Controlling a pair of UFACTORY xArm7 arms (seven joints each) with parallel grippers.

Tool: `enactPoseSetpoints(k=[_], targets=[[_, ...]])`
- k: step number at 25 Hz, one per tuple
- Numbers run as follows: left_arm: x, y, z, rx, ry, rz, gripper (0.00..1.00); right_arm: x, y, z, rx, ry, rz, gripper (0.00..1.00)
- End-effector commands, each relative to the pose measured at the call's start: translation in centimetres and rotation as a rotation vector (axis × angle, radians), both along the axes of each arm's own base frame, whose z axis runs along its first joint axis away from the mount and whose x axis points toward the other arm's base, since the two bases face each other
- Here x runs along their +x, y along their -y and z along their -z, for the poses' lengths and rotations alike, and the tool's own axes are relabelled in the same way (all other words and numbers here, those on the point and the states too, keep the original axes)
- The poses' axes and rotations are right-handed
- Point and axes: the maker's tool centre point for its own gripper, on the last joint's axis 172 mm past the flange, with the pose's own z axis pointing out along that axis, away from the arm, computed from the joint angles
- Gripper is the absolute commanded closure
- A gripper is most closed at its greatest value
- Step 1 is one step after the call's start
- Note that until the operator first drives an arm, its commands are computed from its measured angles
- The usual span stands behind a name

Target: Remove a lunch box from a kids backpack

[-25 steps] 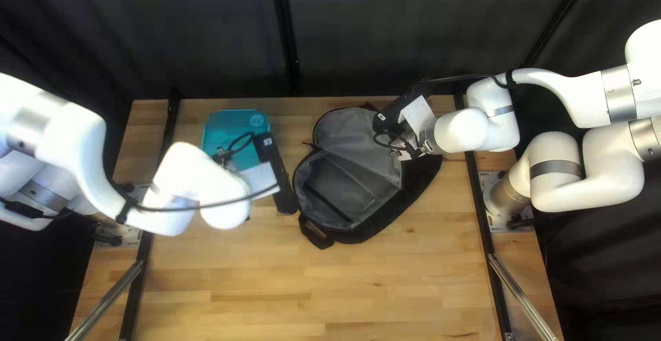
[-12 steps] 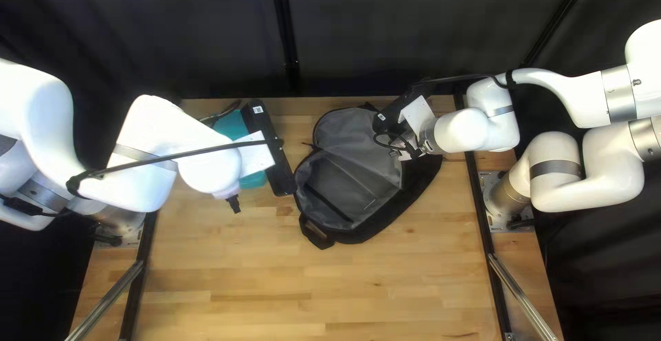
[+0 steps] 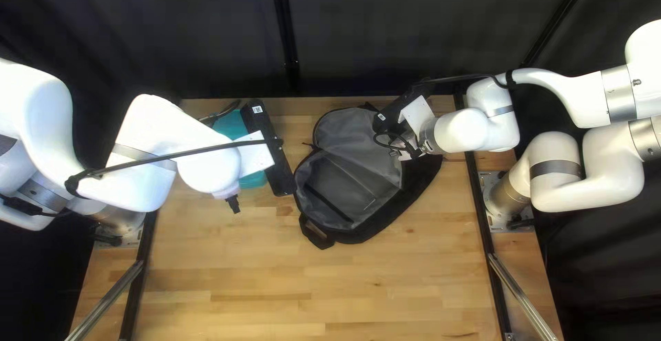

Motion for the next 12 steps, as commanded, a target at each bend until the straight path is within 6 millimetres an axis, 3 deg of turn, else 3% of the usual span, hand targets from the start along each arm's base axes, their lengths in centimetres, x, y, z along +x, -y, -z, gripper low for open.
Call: enactPoseSetpoints(k=[1, 2, 3, 10, 12], targets=[[0.0, 0.0, 0.0, 0.0, 0.0, 0.0, 0.0, 0.0, 0.0, 0.0, 0.0, 0.0, 0.0, 0.98], [0.0, 0.0, 0.0, 0.0, 0.0, 0.0, 0.0, 0.0, 0.0, 0.0, 0.0, 0.0, 0.0, 0.54], [0.0, 0.0, 0.0, 0.0, 0.0, 0.0, 0.0, 0.0, 0.0, 0.0, 0.0, 0.0, 0.0, 0.02], [0.0, 0.0, 0.0, 0.0, 0.0, 0.0, 0.0, 0.0, 0.0, 0.0, 0.0, 0.0, 0.0, 0.0], [0.0, 0.0, 0.0, 0.0, 0.0, 0.0, 0.0, -0.1, -1.2, -0.5, -0.015, 0.0, -0.016, 0.0]])
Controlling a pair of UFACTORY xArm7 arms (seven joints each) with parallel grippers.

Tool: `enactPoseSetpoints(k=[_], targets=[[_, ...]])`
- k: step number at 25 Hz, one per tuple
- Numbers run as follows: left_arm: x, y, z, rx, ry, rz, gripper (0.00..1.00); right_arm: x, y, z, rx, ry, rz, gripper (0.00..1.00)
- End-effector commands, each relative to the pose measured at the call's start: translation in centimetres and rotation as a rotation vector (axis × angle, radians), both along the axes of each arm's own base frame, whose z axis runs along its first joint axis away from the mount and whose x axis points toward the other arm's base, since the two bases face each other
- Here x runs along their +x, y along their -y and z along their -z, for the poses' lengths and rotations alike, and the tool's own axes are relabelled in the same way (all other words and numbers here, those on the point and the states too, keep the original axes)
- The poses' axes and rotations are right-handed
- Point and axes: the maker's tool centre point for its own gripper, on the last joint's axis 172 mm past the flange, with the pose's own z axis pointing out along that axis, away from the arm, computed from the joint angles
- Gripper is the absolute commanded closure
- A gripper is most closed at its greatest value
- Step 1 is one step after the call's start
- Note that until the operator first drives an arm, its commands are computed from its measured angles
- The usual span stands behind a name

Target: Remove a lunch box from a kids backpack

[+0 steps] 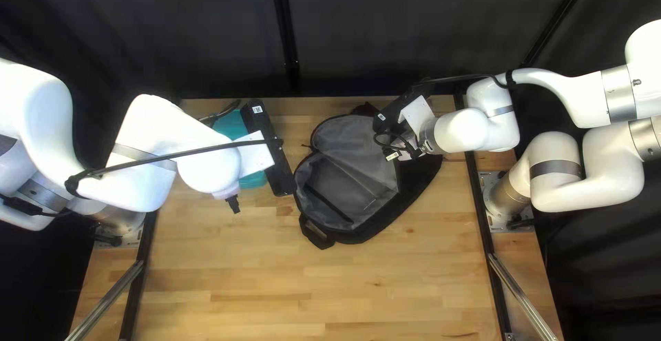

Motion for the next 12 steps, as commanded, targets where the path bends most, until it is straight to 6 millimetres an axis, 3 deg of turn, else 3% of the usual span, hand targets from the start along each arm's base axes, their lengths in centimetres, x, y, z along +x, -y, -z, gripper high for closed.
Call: enactPoseSetpoints(k=[1, 9, 12], targets=[[0.0, 0.0, 0.0, 0.0, 0.0, 0.0, 0.0, -0.1, -1.6, -0.8, -0.018, 0.002, -0.019, 0.0], [0.0, 0.0, 0.0, 0.0, 0.0, 0.0, 0.0, 0.1, -6.7, -5.6, -0.064, 0.03, -0.091, 0.0], [0.0, 0.0, 0.0, 0.0, 0.0, 0.0, 0.0, -0.1, -7.5, -6.1, -0.077, 0.031, -0.107, 0.0]])
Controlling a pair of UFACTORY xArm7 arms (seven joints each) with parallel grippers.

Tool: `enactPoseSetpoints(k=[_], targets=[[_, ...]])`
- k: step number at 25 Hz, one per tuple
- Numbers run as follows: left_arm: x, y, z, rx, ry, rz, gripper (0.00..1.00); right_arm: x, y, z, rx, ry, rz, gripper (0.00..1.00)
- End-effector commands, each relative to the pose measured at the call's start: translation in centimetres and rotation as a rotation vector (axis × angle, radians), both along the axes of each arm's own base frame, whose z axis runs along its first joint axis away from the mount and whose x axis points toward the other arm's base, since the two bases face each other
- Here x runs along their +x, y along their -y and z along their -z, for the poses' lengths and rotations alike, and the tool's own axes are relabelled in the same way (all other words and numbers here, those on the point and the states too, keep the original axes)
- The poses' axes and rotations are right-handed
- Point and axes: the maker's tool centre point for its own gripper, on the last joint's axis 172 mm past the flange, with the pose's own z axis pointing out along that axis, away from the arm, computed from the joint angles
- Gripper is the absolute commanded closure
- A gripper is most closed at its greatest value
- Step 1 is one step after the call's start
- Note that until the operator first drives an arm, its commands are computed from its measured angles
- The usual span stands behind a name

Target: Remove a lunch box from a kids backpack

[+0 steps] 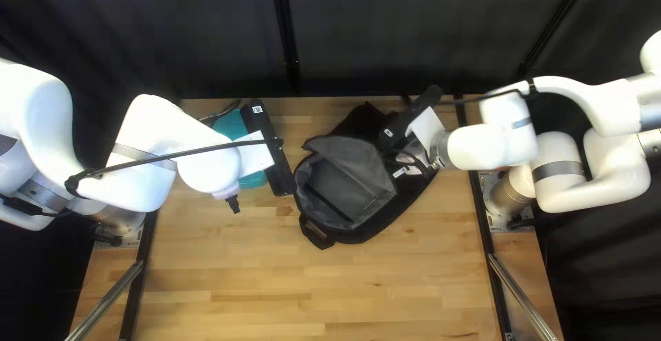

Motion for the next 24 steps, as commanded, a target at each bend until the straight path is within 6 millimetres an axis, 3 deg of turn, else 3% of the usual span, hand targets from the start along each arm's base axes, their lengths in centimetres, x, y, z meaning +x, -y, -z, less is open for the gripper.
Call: enactPoseSetpoints(k=[1, 7, 24], targets=[[0.0, 0.0, 0.0, 0.0, 0.0, 0.0, 0.0, -0.1, -1.3, -0.9, -0.016, 0.004, -0.023, 0.0], [0.0, 0.0, 0.0, 0.0, 0.0, 0.0, 0.0, -0.1, -3.9, -2.4, -0.025, -0.048, -0.044, 0.0], [0.0, 0.0, 0.0, 0.0, 0.0, 0.0, 0.0, -0.5, -3.8, -2.5, -0.028, -0.051, -0.042, 0.0]])
